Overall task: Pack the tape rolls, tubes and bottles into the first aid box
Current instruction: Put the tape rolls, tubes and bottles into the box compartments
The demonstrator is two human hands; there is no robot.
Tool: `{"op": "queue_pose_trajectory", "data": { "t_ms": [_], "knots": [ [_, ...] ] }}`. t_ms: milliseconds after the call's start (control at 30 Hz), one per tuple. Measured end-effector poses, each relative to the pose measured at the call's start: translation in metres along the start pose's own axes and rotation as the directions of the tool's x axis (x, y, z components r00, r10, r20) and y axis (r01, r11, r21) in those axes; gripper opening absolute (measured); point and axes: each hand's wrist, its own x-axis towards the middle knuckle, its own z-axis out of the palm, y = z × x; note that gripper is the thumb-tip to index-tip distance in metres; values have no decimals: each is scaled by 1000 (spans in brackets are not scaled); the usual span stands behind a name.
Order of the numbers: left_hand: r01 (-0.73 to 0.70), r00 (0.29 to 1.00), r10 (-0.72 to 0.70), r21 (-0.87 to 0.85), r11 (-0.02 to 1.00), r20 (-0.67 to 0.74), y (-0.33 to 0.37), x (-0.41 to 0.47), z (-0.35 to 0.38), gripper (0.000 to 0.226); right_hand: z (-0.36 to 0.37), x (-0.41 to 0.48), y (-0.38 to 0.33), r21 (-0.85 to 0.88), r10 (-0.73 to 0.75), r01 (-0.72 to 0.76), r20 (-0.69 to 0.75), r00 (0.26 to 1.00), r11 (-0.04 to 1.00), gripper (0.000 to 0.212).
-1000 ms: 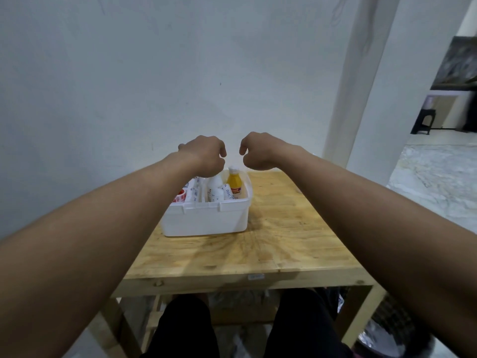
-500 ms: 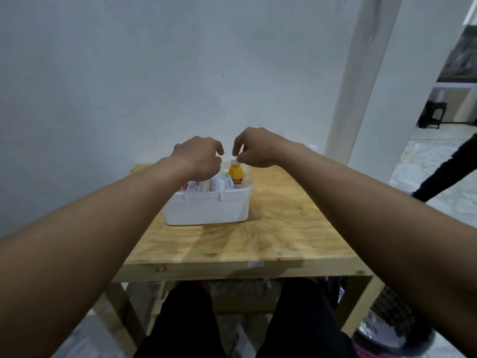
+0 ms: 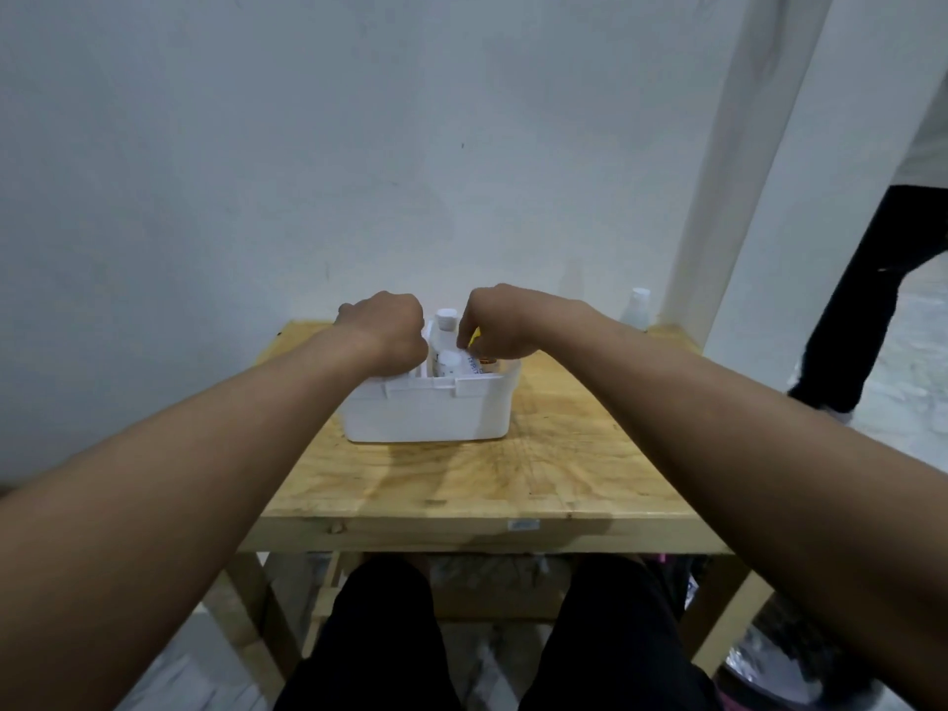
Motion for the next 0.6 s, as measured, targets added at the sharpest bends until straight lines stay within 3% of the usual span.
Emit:
{"op": "queue_pose_trajectory", "data": {
  "t_ms": [300,600],
  "knots": [
    [10,1000,-11,-33,999,-4,-5,6,3,19,-2,-5,7,16,-20,20,-13,1000,1000,14],
    [10,1000,-10,-23,1000,-1,0,4,0,21,-7,-16,12,127,-28,36,-60,998,991,18]
  ]
}}
